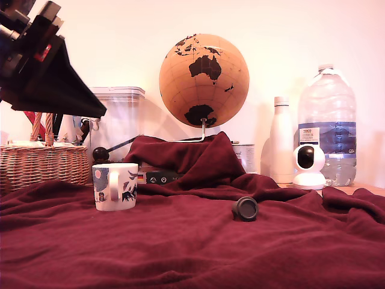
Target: Pick up the coffee capsules on the table and drop them inside the coffee cup
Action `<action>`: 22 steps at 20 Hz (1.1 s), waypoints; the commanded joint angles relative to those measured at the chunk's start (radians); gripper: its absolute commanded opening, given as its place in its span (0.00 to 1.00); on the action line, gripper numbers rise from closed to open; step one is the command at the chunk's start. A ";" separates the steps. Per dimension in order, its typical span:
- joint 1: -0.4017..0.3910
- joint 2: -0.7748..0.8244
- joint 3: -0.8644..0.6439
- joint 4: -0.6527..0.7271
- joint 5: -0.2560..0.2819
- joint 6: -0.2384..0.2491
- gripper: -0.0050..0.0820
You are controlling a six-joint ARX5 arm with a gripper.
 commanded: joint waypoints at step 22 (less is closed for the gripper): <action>-0.005 0.279 -0.018 0.387 0.159 0.176 0.80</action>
